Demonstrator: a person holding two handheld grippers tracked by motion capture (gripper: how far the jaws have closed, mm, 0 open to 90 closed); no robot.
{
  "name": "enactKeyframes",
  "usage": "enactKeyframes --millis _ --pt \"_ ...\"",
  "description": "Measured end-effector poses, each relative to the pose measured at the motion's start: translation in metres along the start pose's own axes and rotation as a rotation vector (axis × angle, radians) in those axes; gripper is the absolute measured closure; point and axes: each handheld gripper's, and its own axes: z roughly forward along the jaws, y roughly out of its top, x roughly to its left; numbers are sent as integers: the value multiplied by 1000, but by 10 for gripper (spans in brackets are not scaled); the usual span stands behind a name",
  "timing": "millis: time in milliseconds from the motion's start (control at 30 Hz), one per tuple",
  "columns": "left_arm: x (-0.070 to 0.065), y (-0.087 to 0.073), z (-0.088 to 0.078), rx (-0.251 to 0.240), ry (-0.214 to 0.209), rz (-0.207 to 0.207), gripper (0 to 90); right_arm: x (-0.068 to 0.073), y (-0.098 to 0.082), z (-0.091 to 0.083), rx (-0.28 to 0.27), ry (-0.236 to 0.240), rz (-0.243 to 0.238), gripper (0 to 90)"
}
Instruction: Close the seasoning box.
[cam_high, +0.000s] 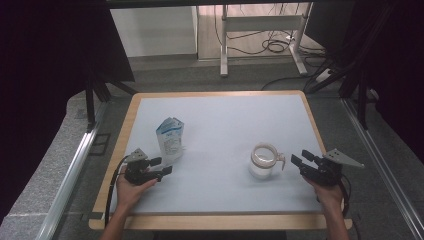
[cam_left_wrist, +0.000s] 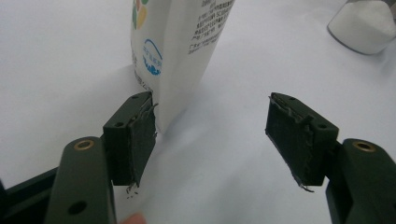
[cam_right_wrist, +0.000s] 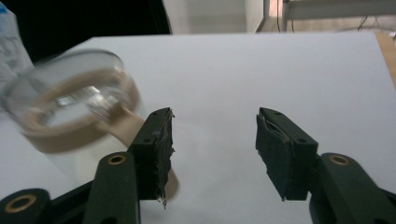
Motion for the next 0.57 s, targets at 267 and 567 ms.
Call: enactKeyframes --millis 267,567 --pt "-1 -1 2 14 9 8 329 -12 -14 8 79 -23 -11 385" --pt "-1 -1 4 26 29 18 324 -13 -16 10 87 -32 -10 350"
